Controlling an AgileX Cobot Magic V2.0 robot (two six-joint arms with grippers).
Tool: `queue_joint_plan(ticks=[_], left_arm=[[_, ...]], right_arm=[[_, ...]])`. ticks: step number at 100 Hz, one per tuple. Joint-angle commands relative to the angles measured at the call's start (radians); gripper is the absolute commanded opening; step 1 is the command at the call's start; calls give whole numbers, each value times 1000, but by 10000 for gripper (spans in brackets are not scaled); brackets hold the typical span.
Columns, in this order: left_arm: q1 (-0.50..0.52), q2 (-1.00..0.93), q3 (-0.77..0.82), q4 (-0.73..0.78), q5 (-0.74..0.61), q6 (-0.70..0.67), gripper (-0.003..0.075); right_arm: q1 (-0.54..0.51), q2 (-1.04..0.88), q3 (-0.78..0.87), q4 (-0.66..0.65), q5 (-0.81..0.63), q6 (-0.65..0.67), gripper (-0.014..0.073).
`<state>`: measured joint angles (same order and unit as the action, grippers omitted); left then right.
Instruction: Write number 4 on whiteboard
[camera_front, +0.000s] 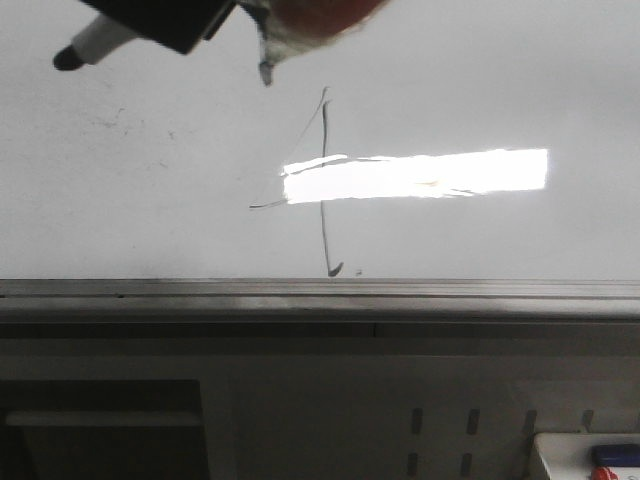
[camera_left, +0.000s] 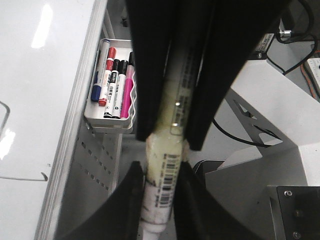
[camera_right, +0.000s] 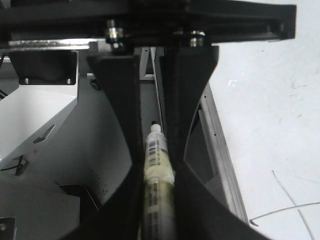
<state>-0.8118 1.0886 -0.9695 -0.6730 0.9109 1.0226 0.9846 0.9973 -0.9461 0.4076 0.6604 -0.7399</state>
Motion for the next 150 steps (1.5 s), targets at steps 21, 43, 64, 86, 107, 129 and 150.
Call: queue_joint_plan(ticks=[21, 43, 64, 86, 107, 129, 150], left_arm=[[-4, -12, -6, -75, -93, -52, -20], [-4, -12, 17, -75, -138, -52, -20], [-4, -12, 85, -121, -318, -52, -20], [19, -11, 225, -337, -654, -52, -20], [19, -11, 346, -589, -1078, -52, -20], [19, 32, 349, -604, -1142, -52, -20], [19, 106, 349, -606, -1183, -52, -20]], right_arm=[[-87, -76, -34, -5, -108, -7, 499], [-224, -197, -23, -5, -104, 18, 341], [-282, -316, 44, -5, -104, 24, 14], [-282, -398, 106, -5, -106, 79, -60], [-282, -420, 119, -5, -127, 101, -60], [-282, -418, 119, -5, -156, 103, -60], [-282, -418, 119, -5, -164, 109, -60]])
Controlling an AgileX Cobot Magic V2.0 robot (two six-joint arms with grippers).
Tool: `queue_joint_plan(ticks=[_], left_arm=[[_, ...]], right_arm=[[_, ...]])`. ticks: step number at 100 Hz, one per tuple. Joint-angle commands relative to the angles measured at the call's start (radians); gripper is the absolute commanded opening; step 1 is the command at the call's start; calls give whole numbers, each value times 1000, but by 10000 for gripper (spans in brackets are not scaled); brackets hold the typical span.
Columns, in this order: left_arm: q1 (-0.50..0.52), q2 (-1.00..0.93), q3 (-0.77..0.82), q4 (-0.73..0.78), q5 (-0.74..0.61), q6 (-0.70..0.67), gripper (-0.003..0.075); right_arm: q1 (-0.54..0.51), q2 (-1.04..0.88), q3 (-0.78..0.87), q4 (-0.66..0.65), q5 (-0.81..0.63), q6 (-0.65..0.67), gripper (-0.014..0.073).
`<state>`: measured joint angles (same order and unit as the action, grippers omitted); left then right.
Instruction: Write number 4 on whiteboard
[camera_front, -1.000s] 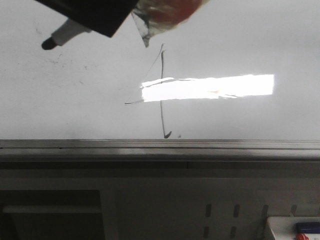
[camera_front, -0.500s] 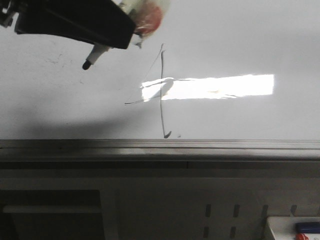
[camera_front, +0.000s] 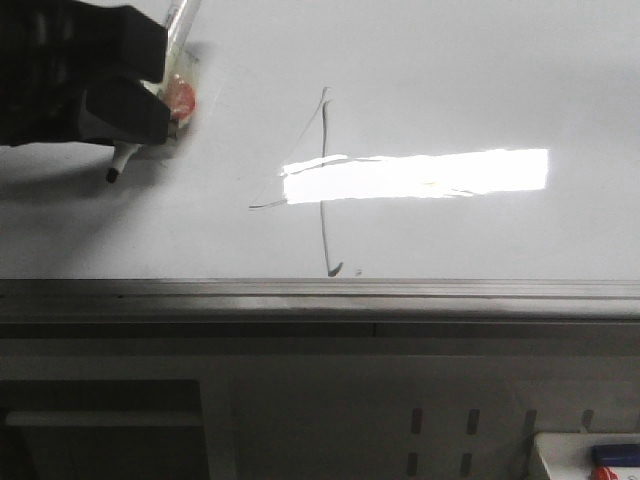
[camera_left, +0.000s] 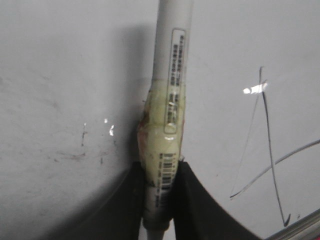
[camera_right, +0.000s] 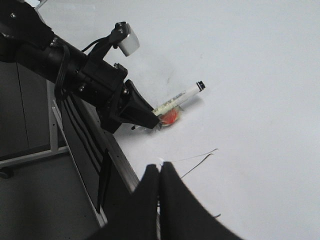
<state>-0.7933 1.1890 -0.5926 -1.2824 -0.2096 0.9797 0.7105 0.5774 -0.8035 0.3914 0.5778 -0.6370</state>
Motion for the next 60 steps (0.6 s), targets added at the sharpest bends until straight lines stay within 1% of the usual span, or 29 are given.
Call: queue_joint_plan(ticks=[1, 12, 22, 29, 34, 38, 39, 44, 46, 51, 53, 54, 60], left_arm=[[0, 6, -28, 1, -66, -9, -20], [-2, 27, -28, -46, -139, -9, -20], [-2, 34, -28, -69, -161, -9, -18], [-2, 34, -28, -69, -161, -9, 12], [-2, 34, -28, -69, -161, -9, 62], [-2, 34, -28, -69, -161, -9, 133], [-2, 34, -28, -71, -161, -9, 133], [-2, 34, -28, -78, -161, -9, 230], [-2, 34, -28, -79, -161, -9, 254], [-2, 34, -28, -81, -161, -9, 347], [-2, 34, -28, -81, -161, -9, 368], [-2, 34, -28, -81, -161, -9, 394], [-2, 34, -28, -81, -161, -9, 440]], right_arm=[[-8, 2, -24, 11, -81, 9, -60], [-8, 2, -24, 11, -75, 26, -60], [-8, 2, -24, 11, -70, 43, -60], [-8, 2, -24, 11, -63, 43, -60], [-8, 2, -24, 11, -61, 43, -60], [-8, 2, -24, 11, -59, 43, -60], [-8, 2, -24, 11, -59, 43, -60], [-8, 2, -24, 11, -59, 43, -60], [-8, 2, -24, 11, -59, 43, -60], [-8, 2, -24, 11, -59, 43, -60], [-8, 2, -24, 11, -59, 43, -60], [-8, 2, -24, 11, -59, 43, -60], [-8, 2, -24, 11, -59, 43, -60]])
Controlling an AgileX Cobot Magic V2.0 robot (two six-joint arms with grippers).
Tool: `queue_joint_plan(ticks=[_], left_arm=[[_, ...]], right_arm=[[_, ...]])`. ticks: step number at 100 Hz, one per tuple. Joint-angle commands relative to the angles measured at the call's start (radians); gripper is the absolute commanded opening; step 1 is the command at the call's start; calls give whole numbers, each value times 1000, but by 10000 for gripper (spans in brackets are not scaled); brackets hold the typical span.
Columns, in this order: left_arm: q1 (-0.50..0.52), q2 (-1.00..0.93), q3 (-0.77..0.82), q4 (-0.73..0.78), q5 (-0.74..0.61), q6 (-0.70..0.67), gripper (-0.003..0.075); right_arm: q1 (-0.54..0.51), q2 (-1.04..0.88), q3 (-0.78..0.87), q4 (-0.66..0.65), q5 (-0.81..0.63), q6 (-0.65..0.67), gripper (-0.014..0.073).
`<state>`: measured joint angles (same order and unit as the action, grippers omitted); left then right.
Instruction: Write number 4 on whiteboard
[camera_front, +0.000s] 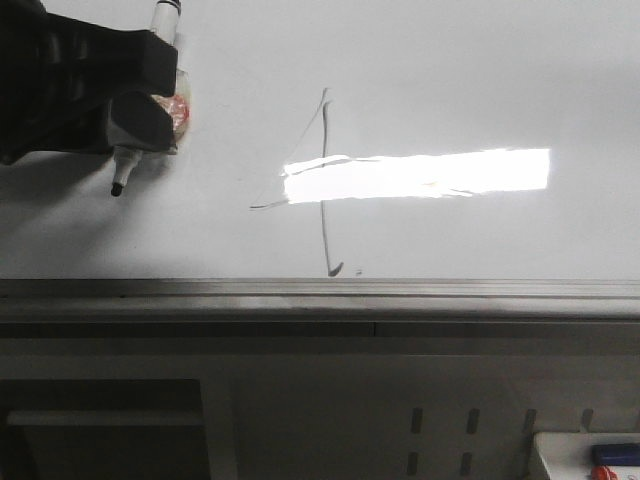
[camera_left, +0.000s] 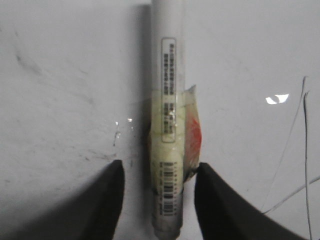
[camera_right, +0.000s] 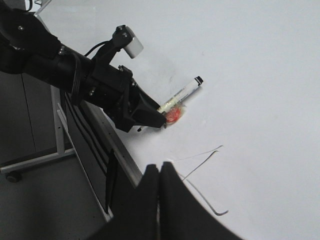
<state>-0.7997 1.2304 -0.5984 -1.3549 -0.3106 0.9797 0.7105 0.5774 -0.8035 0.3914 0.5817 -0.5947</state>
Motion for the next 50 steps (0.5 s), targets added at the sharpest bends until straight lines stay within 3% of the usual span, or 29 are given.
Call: queue_joint_plan(ticks=[1, 18, 30, 40, 50], left_arm=[[4, -7, -22, -9, -60, -9, 450], [4, -41, -22, -15, -58, -9, 515], [4, -165, -13, -76, -2, 1, 519], [4, -315, 35, -75, 2, 10, 445], [4, -497, 111, -75, 7, 80, 282]], right_arm=[[-8, 2, -24, 11, -63, 1, -60], [-9, -1, -24, -9, -63, 3, -60], [-9, -47, -9, -159, -63, 127, -43], [-9, -140, 48, -391, -61, 318, -43], [-9, -264, 145, -590, -57, 515, -43]])
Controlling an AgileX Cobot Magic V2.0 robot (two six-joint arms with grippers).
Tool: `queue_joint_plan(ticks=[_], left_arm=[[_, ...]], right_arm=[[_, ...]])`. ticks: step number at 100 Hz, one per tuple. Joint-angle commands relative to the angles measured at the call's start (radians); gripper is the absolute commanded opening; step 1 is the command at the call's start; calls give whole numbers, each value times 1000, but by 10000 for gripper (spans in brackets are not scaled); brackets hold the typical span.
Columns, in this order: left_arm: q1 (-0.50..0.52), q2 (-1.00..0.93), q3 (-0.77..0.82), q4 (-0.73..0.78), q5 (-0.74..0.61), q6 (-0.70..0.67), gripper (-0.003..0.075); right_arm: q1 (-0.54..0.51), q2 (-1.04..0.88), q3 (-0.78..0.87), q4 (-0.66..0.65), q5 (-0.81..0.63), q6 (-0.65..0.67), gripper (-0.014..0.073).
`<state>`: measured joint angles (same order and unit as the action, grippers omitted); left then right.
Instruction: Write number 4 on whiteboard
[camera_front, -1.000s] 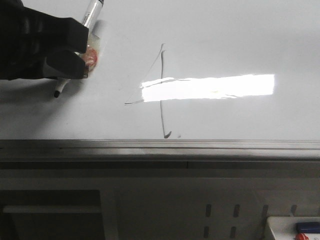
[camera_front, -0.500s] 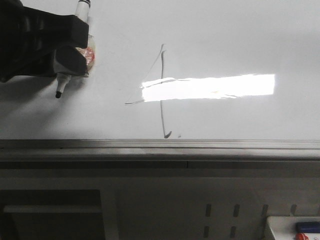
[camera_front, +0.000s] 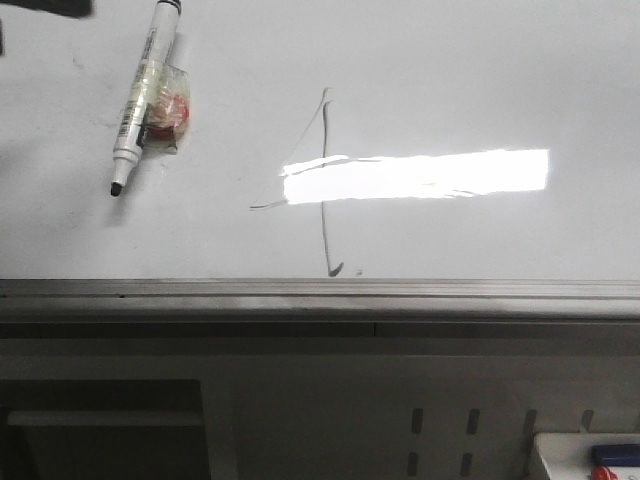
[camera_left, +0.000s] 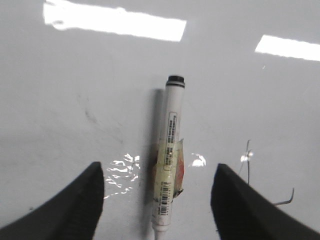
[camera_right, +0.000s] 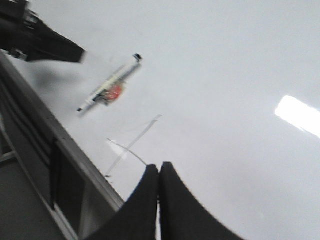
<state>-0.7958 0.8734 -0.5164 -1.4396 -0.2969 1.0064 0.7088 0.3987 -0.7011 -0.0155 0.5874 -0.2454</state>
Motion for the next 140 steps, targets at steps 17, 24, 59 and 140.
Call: queue_joint_plan(ticks=[17, 24, 59, 140], left_arm=[[1, -421, 176, 12, 18, 80, -18], [1, -500, 214, 12, 16, 80, -20], [1, -592, 252, 9, 49, 80, -20], [103, -601, 357, 934, 33, -367, -20]], right_arm=[[-8, -322, 198, -287, -63, 252, -44], [-8, -400, 244, -287, -63, 252, -44], [-8, -394, 276, -283, -48, 252, -45], [-8, -394, 276, -283, -48, 252, -45]])
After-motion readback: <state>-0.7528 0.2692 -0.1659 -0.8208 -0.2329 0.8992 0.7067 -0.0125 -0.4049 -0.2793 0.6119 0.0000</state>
